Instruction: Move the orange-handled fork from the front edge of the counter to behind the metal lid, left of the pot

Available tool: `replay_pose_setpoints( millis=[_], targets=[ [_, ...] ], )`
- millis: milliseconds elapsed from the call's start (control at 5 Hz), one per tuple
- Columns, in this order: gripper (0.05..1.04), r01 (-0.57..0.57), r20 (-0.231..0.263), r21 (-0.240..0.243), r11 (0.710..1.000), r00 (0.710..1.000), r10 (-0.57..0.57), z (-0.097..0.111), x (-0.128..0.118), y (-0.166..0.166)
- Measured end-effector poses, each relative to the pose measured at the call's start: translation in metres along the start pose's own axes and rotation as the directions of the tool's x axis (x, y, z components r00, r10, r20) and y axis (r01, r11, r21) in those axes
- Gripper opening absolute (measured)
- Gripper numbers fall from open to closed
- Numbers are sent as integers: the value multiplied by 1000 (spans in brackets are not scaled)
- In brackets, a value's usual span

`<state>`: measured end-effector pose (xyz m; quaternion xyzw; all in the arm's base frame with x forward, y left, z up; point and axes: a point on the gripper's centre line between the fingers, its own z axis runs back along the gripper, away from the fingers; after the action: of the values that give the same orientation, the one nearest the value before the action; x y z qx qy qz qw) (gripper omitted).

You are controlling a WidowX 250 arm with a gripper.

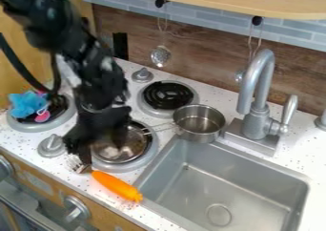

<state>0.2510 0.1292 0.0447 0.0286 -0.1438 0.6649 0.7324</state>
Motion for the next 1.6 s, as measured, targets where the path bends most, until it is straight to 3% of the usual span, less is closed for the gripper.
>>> replay_pose_setpoints(
  millis=[200,400,600,800,1000,1200,1600],
  targets=[
    [1010,-94,-50,46,995,994,96,-3,5,11],
    [1010,-119,-54,83,989,991,124,-11,7,19],
    [1010,-120,-61,66,991,990,124,-12,7,16],
    [1010,-169,-26,46,984,985,171,-21,6,18],
    [1010,-138,-96,29,990,985,140,-31,-5,13],
    [1010,-126,-159,65,990,978,135,-45,-18,15],
    [1010,-95,-239,61,994,965,107,-57,-38,0]
  ],
)
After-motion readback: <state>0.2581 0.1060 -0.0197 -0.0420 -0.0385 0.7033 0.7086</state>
